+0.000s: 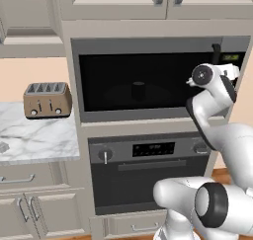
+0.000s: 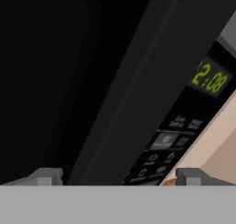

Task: Pick the mug from the counter and place it inside the microwave. Then close the microwave.

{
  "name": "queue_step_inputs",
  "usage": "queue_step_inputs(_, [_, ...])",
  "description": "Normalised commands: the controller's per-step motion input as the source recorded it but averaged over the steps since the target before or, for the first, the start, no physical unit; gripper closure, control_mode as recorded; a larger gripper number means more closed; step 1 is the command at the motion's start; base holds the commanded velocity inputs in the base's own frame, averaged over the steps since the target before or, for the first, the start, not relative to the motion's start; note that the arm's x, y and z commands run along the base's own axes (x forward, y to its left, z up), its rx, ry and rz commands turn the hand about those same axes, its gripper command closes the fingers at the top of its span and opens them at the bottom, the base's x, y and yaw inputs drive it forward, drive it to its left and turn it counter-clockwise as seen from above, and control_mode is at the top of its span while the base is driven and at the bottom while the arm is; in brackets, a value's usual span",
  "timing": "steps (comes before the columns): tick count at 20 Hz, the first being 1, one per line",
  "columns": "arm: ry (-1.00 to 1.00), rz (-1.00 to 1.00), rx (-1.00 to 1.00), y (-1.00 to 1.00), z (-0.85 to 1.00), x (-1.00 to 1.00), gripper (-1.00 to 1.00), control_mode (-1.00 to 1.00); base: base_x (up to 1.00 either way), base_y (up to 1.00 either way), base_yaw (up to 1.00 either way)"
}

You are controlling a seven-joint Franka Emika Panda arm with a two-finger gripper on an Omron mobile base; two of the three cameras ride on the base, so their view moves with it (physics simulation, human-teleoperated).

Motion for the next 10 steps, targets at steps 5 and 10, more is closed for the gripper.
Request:
queue_step_inputs(5, [0.0, -0.08, 0.0, -0.22, 0.0, 0.36, -1.0, -1.0, 0.0, 0.0, 0.0])
queue_step_inputs(10, [0.0, -0.08, 0.0, -0.1, 0.0, 0.16, -1.0, -1.0, 0.0, 0.0, 0.0])
